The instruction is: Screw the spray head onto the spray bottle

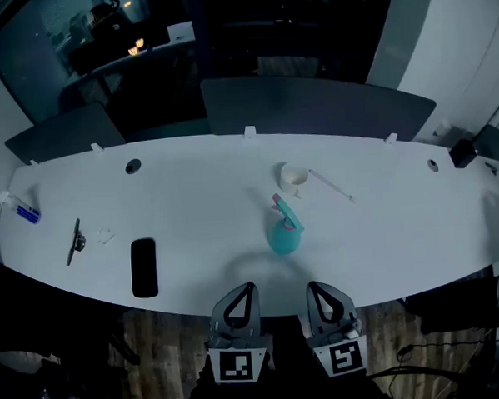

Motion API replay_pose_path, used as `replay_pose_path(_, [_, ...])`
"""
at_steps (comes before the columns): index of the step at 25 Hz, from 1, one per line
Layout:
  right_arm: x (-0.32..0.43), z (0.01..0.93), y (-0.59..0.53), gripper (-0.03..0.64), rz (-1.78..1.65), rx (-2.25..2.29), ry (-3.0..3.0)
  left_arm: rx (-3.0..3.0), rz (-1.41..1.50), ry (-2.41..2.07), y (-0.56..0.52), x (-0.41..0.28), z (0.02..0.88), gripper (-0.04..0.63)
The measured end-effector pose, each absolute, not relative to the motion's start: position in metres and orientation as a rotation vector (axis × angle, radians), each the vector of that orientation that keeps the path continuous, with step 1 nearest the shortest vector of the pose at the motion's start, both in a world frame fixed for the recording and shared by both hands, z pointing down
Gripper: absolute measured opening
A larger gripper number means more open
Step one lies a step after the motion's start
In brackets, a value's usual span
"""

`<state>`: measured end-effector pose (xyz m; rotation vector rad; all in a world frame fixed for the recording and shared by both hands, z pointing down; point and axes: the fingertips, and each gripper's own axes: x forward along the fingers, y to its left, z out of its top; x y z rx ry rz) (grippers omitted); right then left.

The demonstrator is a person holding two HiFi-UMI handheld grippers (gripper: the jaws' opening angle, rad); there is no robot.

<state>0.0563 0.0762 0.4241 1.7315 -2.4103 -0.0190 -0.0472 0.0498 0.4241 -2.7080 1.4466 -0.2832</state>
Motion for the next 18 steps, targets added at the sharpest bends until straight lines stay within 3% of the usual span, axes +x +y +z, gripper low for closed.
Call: replay_pose_path(18, [0.046, 0.393, 0.196, 0.005, -0.082, 1.882, -2.366, -2.683, -0.189, 1.514, 0.155, -0.077, 0.402, 0.002])
